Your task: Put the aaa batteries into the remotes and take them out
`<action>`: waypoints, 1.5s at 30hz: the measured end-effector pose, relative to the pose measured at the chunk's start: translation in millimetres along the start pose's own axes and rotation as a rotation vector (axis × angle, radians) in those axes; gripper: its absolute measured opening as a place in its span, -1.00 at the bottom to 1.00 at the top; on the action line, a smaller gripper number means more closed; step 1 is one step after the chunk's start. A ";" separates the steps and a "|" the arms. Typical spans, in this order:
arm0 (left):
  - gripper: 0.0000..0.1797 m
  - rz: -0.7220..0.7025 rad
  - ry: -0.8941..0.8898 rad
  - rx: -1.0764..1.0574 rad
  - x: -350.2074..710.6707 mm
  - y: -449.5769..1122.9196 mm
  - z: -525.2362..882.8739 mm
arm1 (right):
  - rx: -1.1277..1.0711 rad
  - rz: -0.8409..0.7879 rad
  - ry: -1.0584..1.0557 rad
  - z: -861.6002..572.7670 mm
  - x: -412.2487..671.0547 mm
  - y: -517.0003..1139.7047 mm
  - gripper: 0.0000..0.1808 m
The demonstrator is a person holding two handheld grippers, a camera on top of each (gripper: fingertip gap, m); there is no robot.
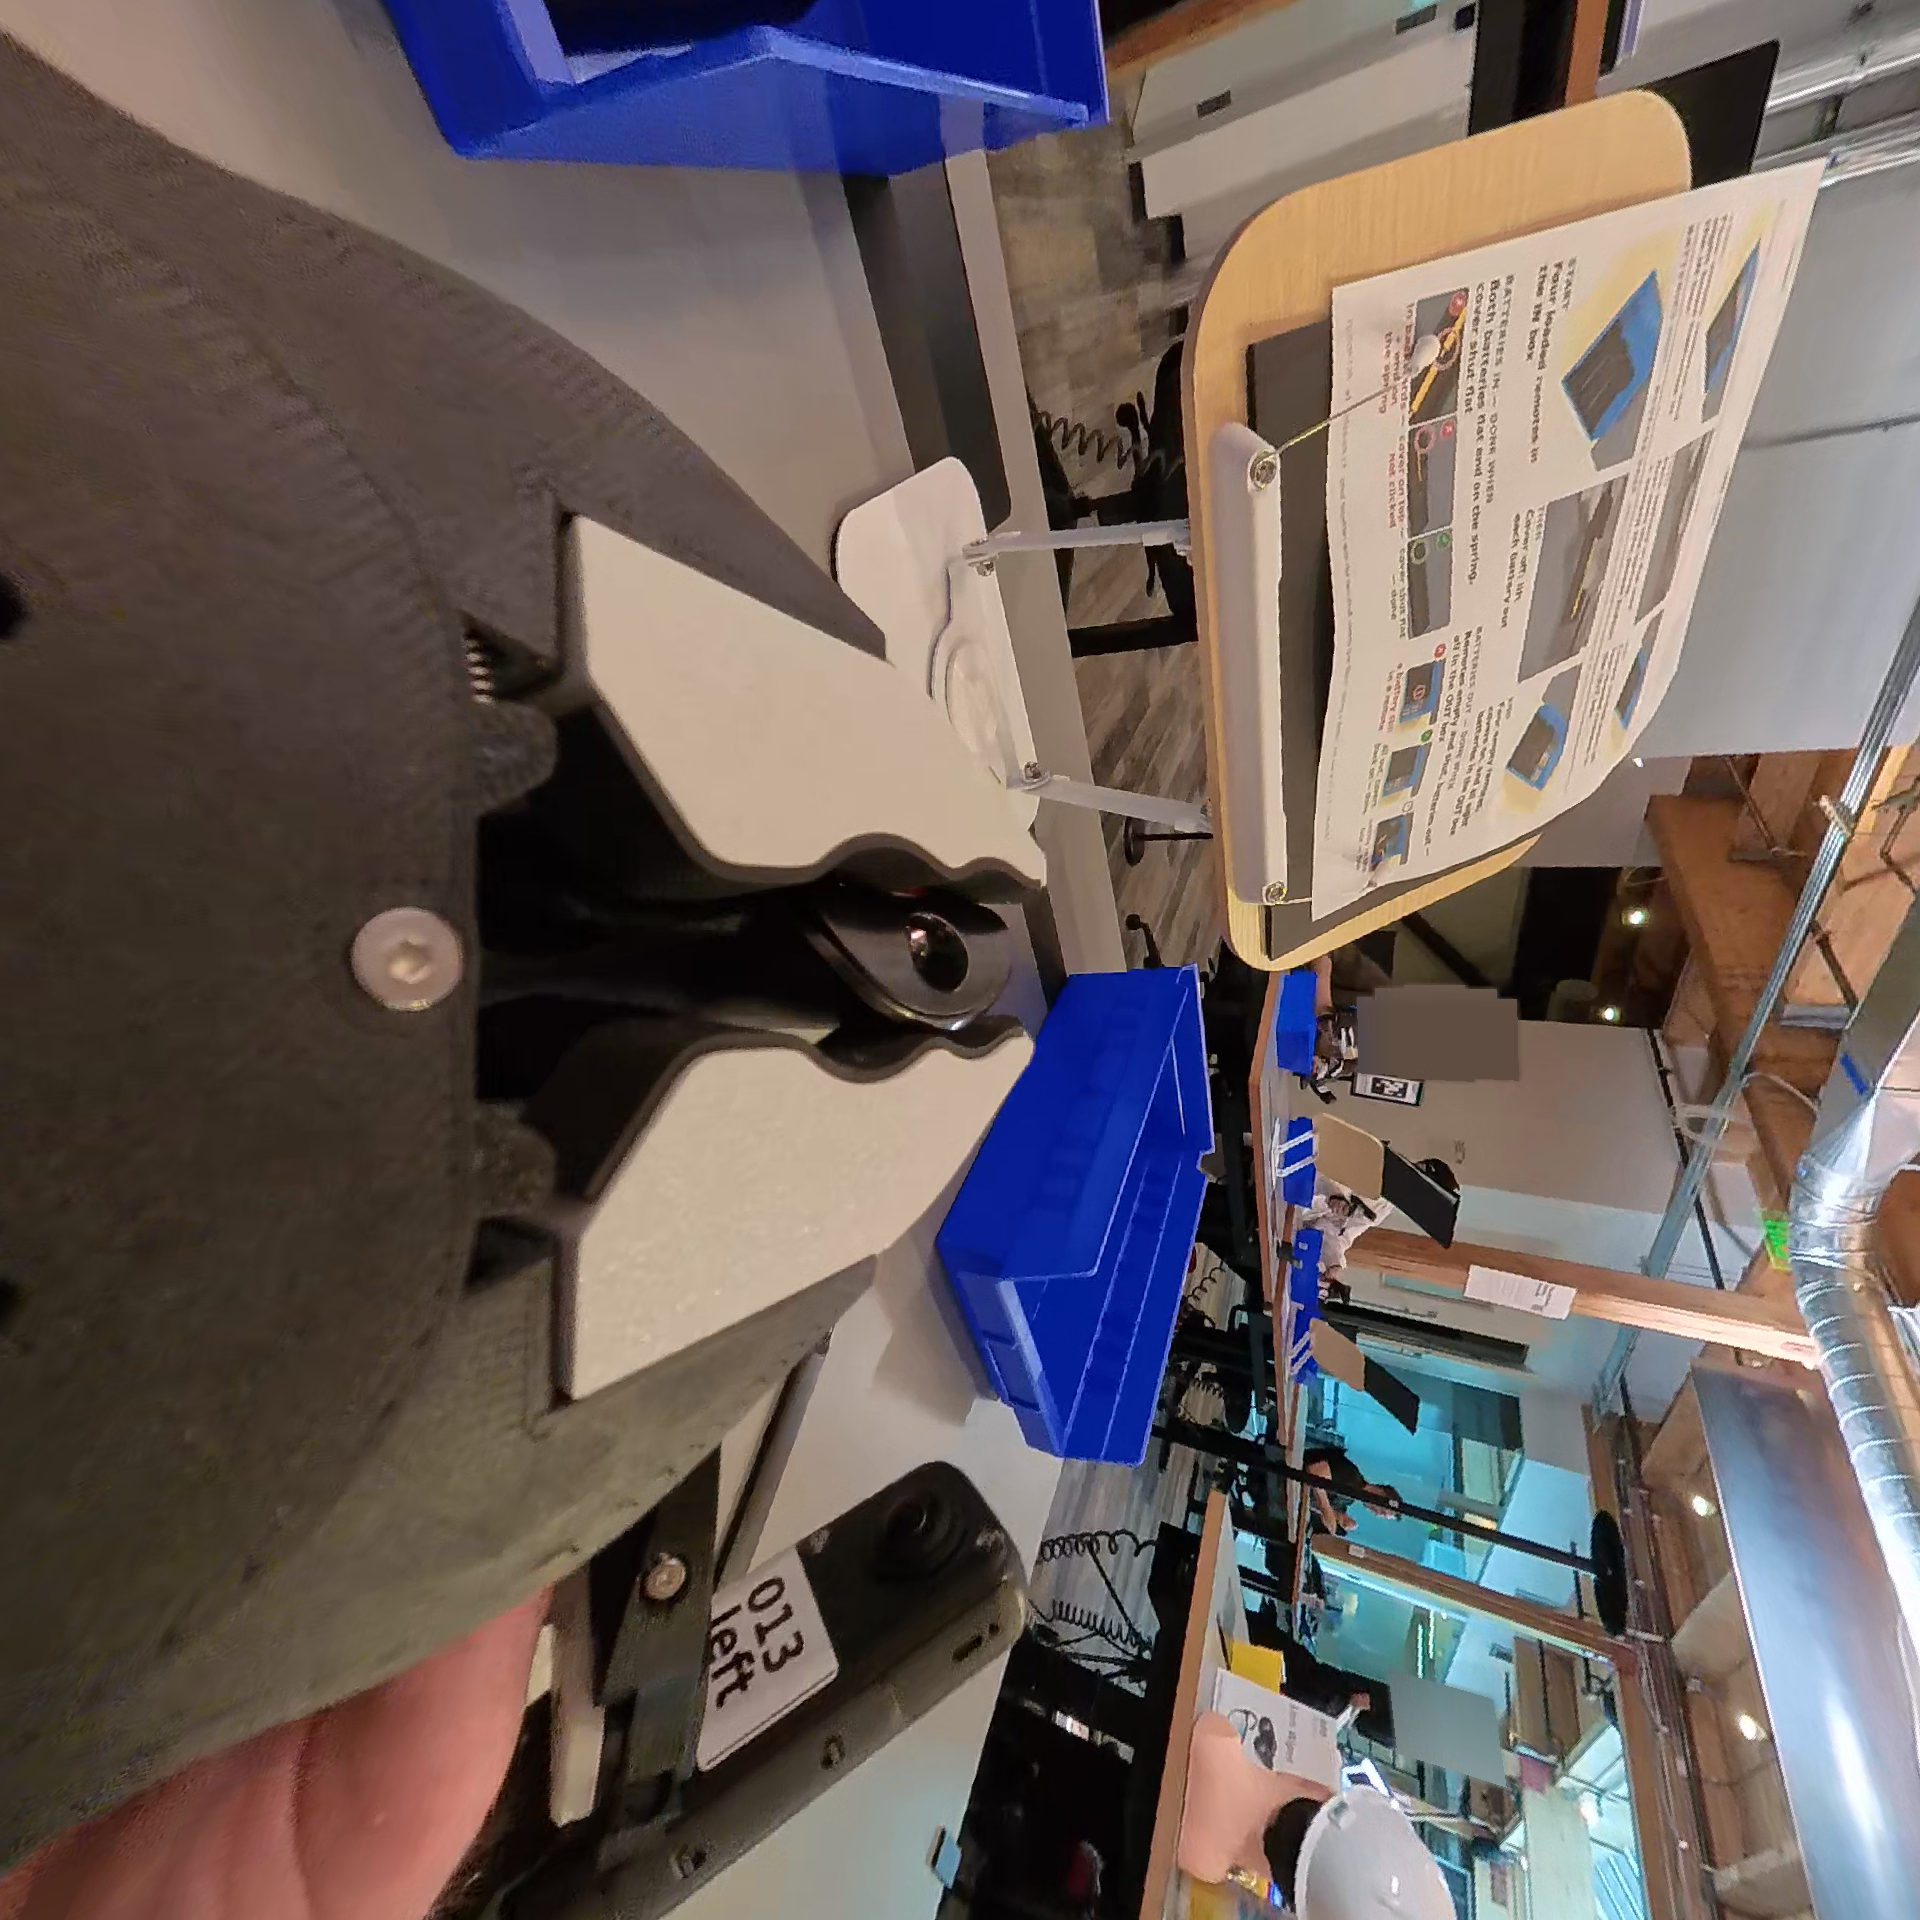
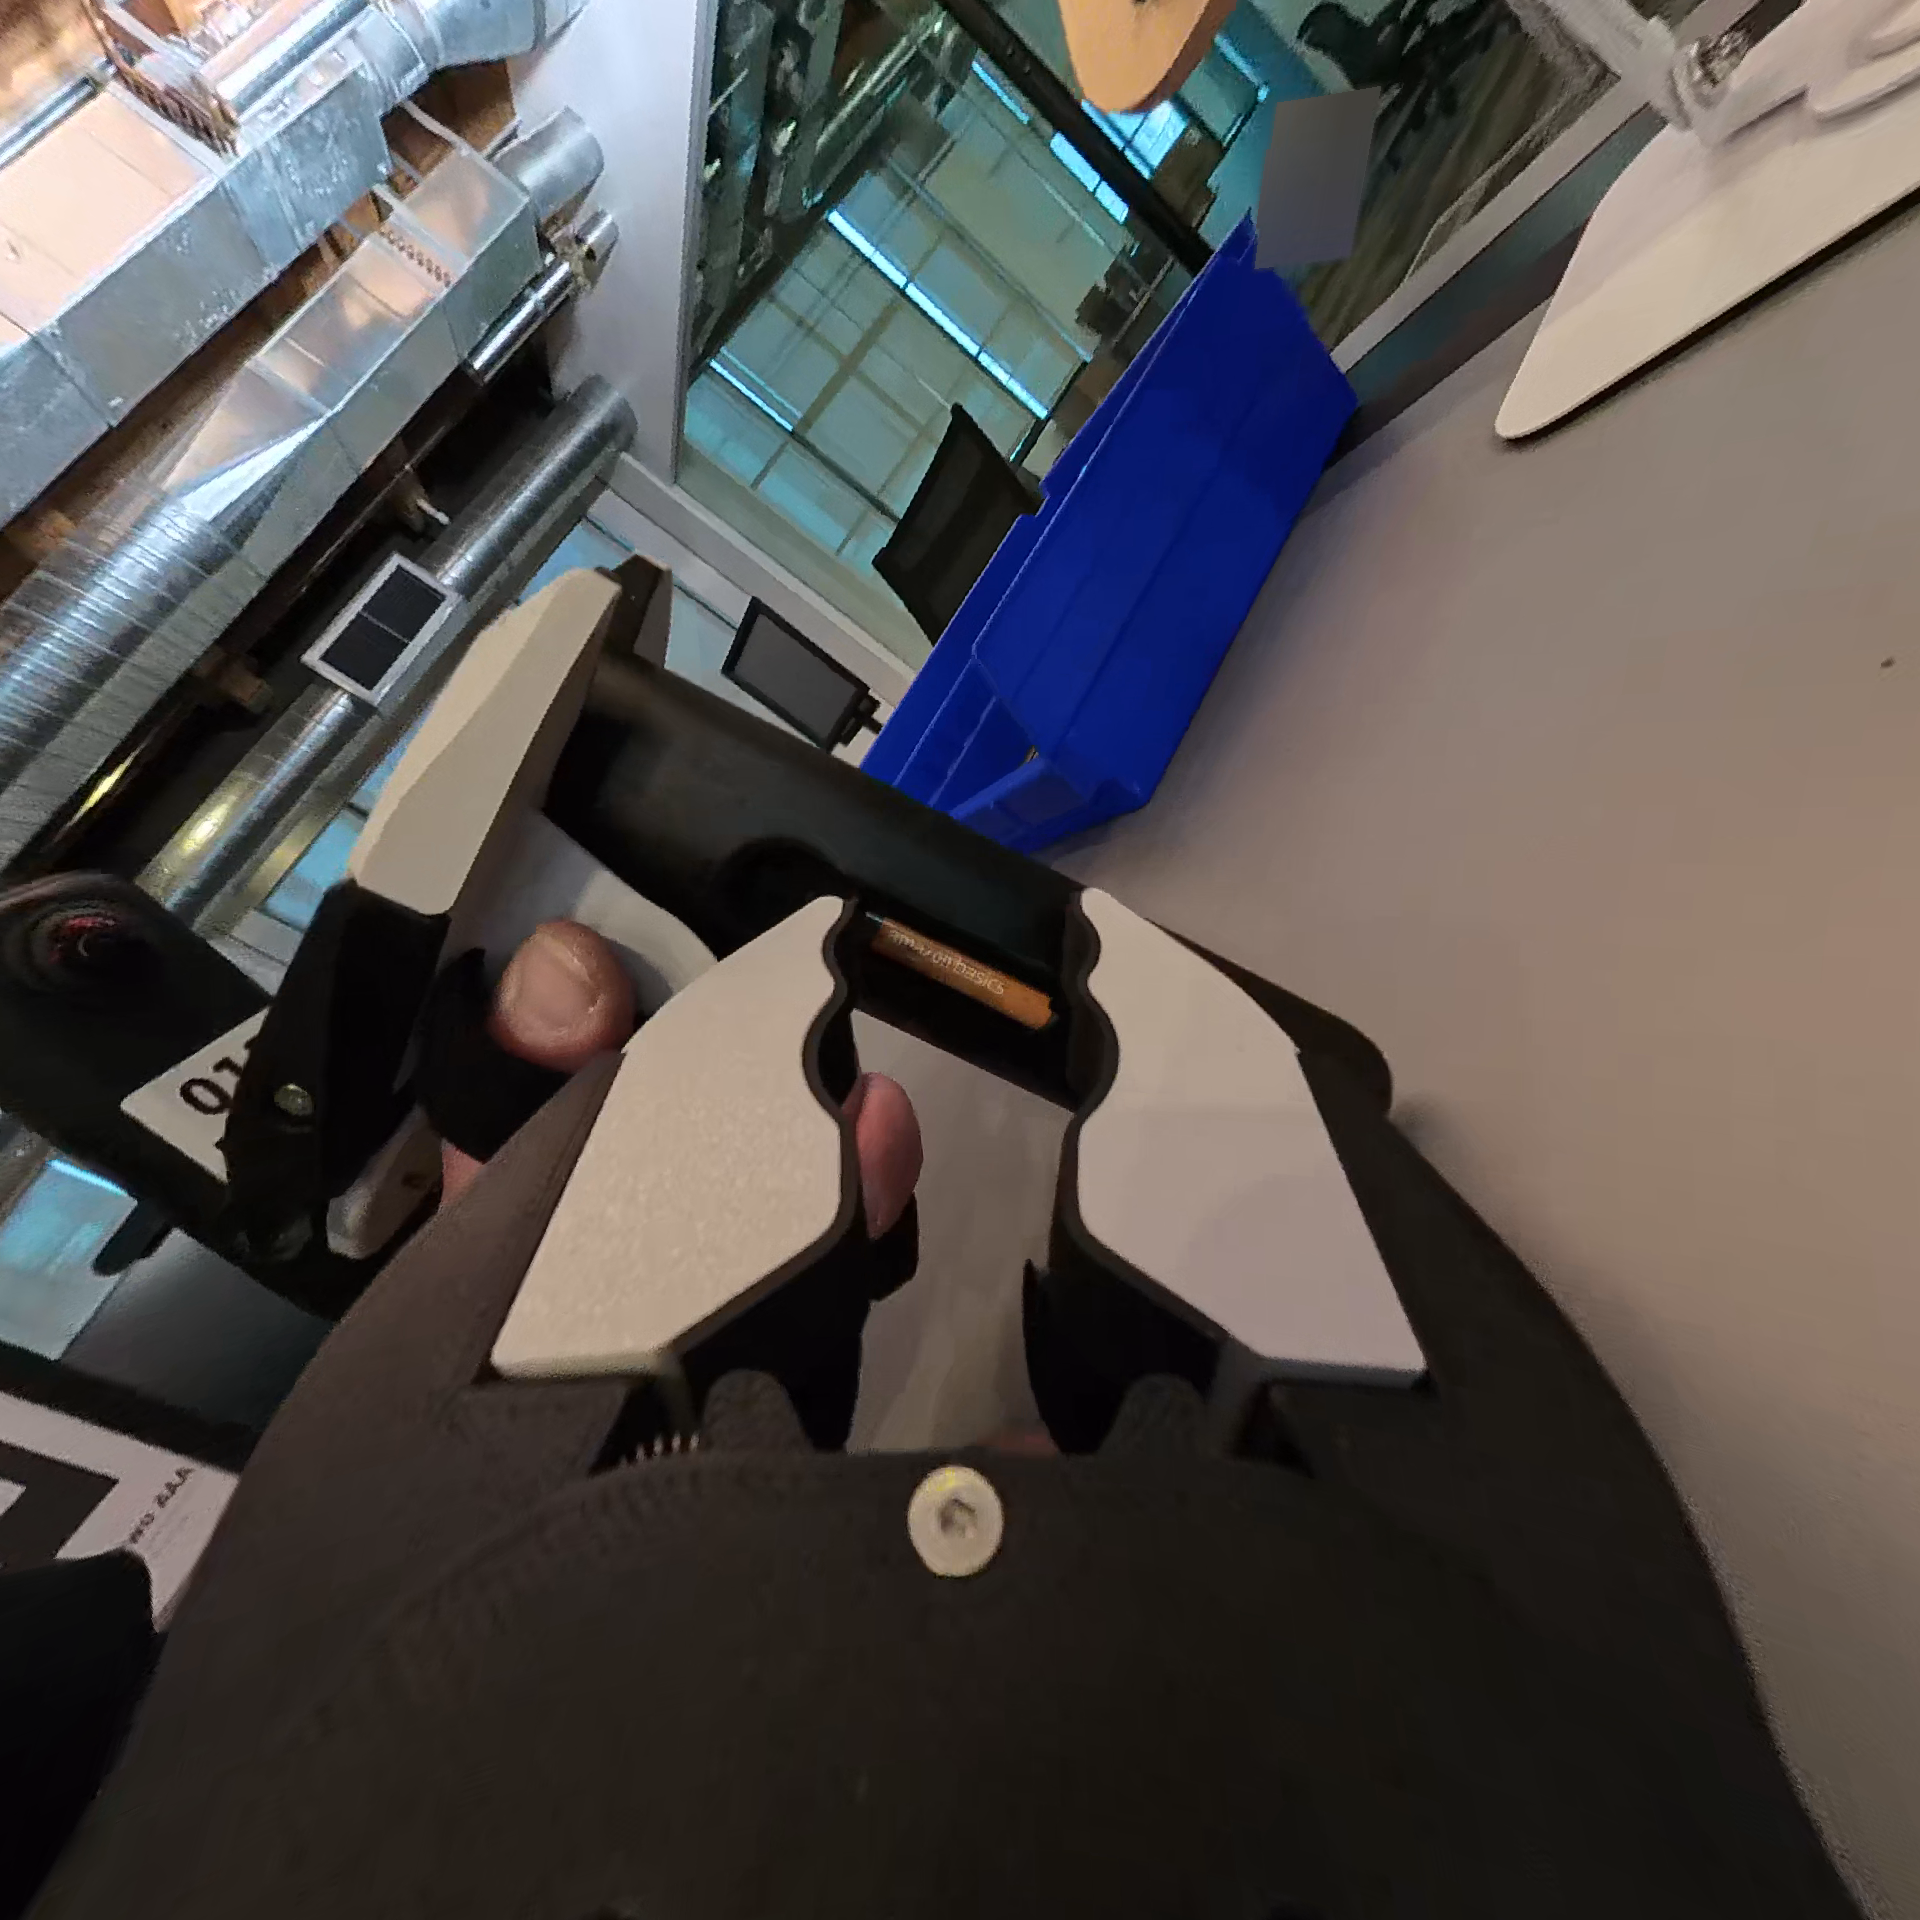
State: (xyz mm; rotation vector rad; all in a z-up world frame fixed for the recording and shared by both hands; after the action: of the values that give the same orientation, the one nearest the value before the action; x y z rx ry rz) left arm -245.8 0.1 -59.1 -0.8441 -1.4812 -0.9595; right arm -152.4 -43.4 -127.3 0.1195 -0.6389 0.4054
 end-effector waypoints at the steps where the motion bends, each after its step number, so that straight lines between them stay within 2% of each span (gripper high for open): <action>1: -0.75 -0.002 -0.001 0.005 0.0 -0.2 0.2 | -0.002 -0.004 0.017 0.5 -0.7 0.5 -0.60; 10: -0.74 -0.003 -0.031 0.033 -0.1 -3.0 1.4 | 0.000 -0.023 -0.042 5.0 -3.4 3.5 -0.71; 11: -0.74 -0.002 -0.019 0.036 0.1 -3.7 1.0 | -0.045 0.000 -0.007 -0.4 -4.8 4.2 -0.98; 15: -0.74 0.006 0.069 0.031 0.3 -3.3 -5.4 | -0.075 0.033 -0.039 -2.4 -4.3 1.1 -1.00; 17: -0.75 0.013 0.050 0.021 0.9 -3.1 -2.7 | 0.026 0.021 -0.012 0.6 -2.3 -1.0 -1.00; 18: -0.75 0.013 0.063 0.024 0.8 -2.8 -4.9 | 0.050 -0.013 -0.007 3.0 -1.7 -2.0 -0.91; 22: -0.75 -0.004 0.053 0.035 0.2 -3.4 -4.8 | 0.059 -0.024 0.020 2.7 -3.0 -1.0 -0.89; 25: -0.74 -0.009 0.029 0.038 0.2 -3.5 -1.9 | 0.047 -0.035 -0.030 8.1 -5.9 0.3 -0.76; 29: -0.74 -0.008 0.035 0.036 0.1 -4.2 -3.4 | -0.015 -0.070 -0.082 9.4 -7.6 -0.3 -0.83; 32: -0.74 -0.012 0.034 0.028 0.1 -4.6 -1.7 | -0.062 -0.064 -0.221 15.3 -7.7 0.0 -0.77; 33: -0.75 -0.013 0.022 0.025 0.3 -4.7 -0.6 | -0.083 -0.071 -0.220 14.6 -6.9 0.6 -0.57; 34: -0.75 -0.017 0.009 0.019 0.1 -4.8 -0.7 | -0.103 -0.074 -0.209 12.3 -5.7 0.3 -0.47; 36: -0.75 -0.018 0.023 0.017 0.0 -4.2 -2.9 | -0.093 -0.063 -0.203 9.1 -2.9 -0.3 -0.44; 39: -0.75 -0.012 0.010 -0.010 0.4 -2.0 0.1 | -0.110 -0.015 -0.339 7.4 5.1 0.1 -0.42; 41: -0.75 0.006 -0.024 -0.025 1.0 -1.3 1.3 | -0.042 0.036 -0.448 8.7 9.1 -0.3 -0.50; 43: -0.75 0.009 -0.067 -0.028 0.8 -3.0 4.4 | -0.031 0.074 -0.541 7.3 13.8 1.9 -0.40; 45: -0.76 0.015 -0.081 -0.025 0.6 -5.7 6.4 | 0.016 0.125 -0.595 8.5 13.2 1.5 -0.39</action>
State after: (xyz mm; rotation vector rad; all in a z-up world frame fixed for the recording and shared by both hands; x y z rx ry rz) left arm -253.6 3.7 -59.4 -0.9208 -1.5327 -0.9439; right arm -148.2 -39.6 -112.6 0.2193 -1.2333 0.4989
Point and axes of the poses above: each gripper's, where its closed fingertips meet, y out along the fingers, x out of its top, z = x × y across the jaws, the point moved 8 cm from there along -y, back along the fingers, and after that the axes turned 5 degrees about -x, right-handed, at the moved point
